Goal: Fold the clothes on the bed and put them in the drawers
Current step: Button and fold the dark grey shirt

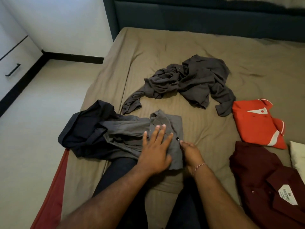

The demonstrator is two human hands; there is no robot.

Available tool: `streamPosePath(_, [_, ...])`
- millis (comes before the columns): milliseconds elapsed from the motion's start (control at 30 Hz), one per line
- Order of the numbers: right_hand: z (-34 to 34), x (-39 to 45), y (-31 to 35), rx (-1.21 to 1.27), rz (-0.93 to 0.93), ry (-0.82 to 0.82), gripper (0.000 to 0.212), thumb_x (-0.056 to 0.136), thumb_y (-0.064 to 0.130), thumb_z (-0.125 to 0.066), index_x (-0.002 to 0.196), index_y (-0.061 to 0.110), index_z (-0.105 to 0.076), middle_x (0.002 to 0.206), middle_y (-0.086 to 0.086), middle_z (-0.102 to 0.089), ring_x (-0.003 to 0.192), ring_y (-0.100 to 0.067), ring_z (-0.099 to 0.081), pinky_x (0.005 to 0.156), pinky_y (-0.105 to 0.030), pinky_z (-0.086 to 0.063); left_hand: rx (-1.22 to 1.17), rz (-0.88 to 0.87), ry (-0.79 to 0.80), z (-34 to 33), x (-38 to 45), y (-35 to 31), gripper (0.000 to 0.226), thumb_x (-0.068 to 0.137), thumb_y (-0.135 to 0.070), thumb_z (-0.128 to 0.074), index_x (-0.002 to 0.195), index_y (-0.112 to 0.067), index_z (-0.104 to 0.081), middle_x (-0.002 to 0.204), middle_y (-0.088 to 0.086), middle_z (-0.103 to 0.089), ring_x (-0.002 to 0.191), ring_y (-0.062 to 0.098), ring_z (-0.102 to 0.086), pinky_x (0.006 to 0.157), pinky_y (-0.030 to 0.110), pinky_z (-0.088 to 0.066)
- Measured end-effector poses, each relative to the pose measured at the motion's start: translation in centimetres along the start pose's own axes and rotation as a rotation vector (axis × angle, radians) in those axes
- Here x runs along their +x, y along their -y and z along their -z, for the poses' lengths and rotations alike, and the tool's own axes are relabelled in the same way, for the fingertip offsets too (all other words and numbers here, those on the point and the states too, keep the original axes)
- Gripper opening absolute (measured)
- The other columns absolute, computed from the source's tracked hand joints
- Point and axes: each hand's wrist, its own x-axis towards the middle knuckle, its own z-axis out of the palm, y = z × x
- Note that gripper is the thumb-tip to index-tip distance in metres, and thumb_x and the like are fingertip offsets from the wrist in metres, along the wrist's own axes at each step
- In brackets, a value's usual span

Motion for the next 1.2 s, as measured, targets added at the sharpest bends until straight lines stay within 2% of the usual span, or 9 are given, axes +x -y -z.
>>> streamPosePath(100, [-0.9, 0.6, 0.3, -0.031, -0.047, 0.039, 0.025, 0.097, 0.022, -0.071, 0.107, 0.0, -0.074, 0.101, -0.018, -0.078, 0.094, -0.034, -0.077, 0.078, -0.043, -0.063, -0.089, 0.17, 0.369, -1.1, 0.7, 1.9, 0.094, 0.091, -0.06, -0.049, 0.166, -0.032, 0.001, 0.173, 0.0, 0.017, 0.159, 0.025, 0.02, 0.124, 0.063, 0.005])
streamPosePath(167, [-1.7, 0.6, 0.5, -0.082, -0.018, 0.058, 0.027, 0.095, 0.019, -0.074, 0.112, -0.002, -0.071, 0.103, -0.019, -0.077, 0.096, -0.037, -0.075, 0.087, -0.052, -0.062, -0.081, 0.135, 0.392, -1.3, 0.8, 3.0, 0.094, 0.09, -0.064, -0.044, 0.166, -0.03, 0.001, 0.174, -0.001, 0.014, 0.16, 0.022, 0.016, 0.125, 0.06, 0.006])
streamPosePath(433, [6.4, 2.5, 5.0, -0.24, 0.227, -0.207, 0.019, 0.096, 0.015, -0.072, 0.109, 0.002, -0.071, 0.109, -0.021, -0.074, 0.094, -0.034, -0.071, 0.086, -0.047, -0.06, 0.135, 0.202, 0.031, 0.8, 0.7, 5.1, 0.079, 0.094, -0.062, -0.022, 0.164, -0.027, -0.015, 0.174, 0.005, -0.003, 0.16, 0.021, 0.01, 0.12, 0.064, 0.015])
streamPosePath(533, [13.2, 2.6, 7.5, -0.381, 0.317, -0.384, 0.014, 0.092, 0.015, -0.076, 0.105, 0.009, -0.073, 0.109, -0.018, -0.074, 0.093, -0.032, -0.07, 0.081, -0.035, -0.055, 0.064, 0.181, 0.06, 0.4, 0.8, 5.1, 0.077, 0.099, -0.056, -0.031, 0.166, -0.027, -0.006, 0.175, 0.004, 0.006, 0.16, 0.021, 0.013, 0.127, 0.06, 0.002])
streamPosePath(633, [15.9, 1.7, 9.0, -0.496, 0.377, -0.512, 0.023, 0.09, 0.018, -0.077, 0.11, 0.007, -0.075, 0.108, -0.017, -0.075, 0.102, -0.036, -0.07, 0.093, -0.049, -0.057, -0.159, 0.176, 0.154, 0.0, 0.9, 4.2, 0.081, 0.101, -0.048, -0.046, 0.166, -0.027, -0.002, 0.174, 0.001, 0.011, 0.161, 0.026, 0.001, 0.128, 0.048, -0.022])
streamPosePath(867, [5.7, -2.7, 7.8, -0.842, 0.622, -0.418, 0.035, 0.088, 0.035, -0.073, 0.119, 0.028, -0.06, 0.089, 0.005, -0.063, 0.08, -0.021, -0.061, 0.064, -0.028, -0.042, -0.174, 0.209, 0.011, 0.0, 1.0, 0.7, 0.077, 0.099, -0.05, -0.047, 0.163, -0.032, -0.009, 0.174, -0.004, 0.007, 0.159, 0.015, 0.013, 0.12, 0.061, -0.026])
streamPosePath(1033, [0.7, -3.5, 5.0, -0.934, 0.514, -0.031, 0.032, 0.098, 0.04, -0.065, 0.125, 0.023, -0.066, 0.097, -0.002, -0.073, 0.095, -0.024, -0.069, 0.088, -0.041, -0.057, -0.116, 0.332, -0.149, 2.0, 1.1, 3.8, 0.078, 0.095, -0.043, -0.058, 0.162, -0.024, -0.023, 0.174, 0.008, 0.001, 0.161, 0.023, 0.006, 0.124, 0.052, -0.021])
streamPosePath(1133, [2.3, -2.6, 4.0, -0.898, 0.616, -0.301, 0.028, 0.093, 0.034, -0.069, 0.118, 0.021, -0.066, 0.109, -0.006, -0.068, 0.102, -0.026, -0.065, 0.09, -0.041, -0.056, -0.25, 0.352, -0.279, 3.7, 0.7, 6.3, 0.066, 0.094, -0.026, -0.064, 0.155, -0.015, -0.043, 0.171, 0.013, -0.019, 0.159, 0.029, -0.013, 0.128, 0.047, -0.023])
streamPosePath(1200, [4.2, -1.6, 3.5, -0.878, 0.508, -0.435, 0.054, 0.084, 0.036, -0.079, 0.13, 0.018, -0.058, 0.124, -0.012, -0.06, 0.114, -0.033, -0.059, 0.099, -0.043, -0.051, -0.312, 0.302, -0.466, 4.5, -0.2, 7.4, 0.054, 0.088, -0.016, -0.065, 0.142, -0.015, -0.059, 0.158, 0.011, -0.042, 0.146, 0.031, -0.037, 0.118, 0.052, -0.038])
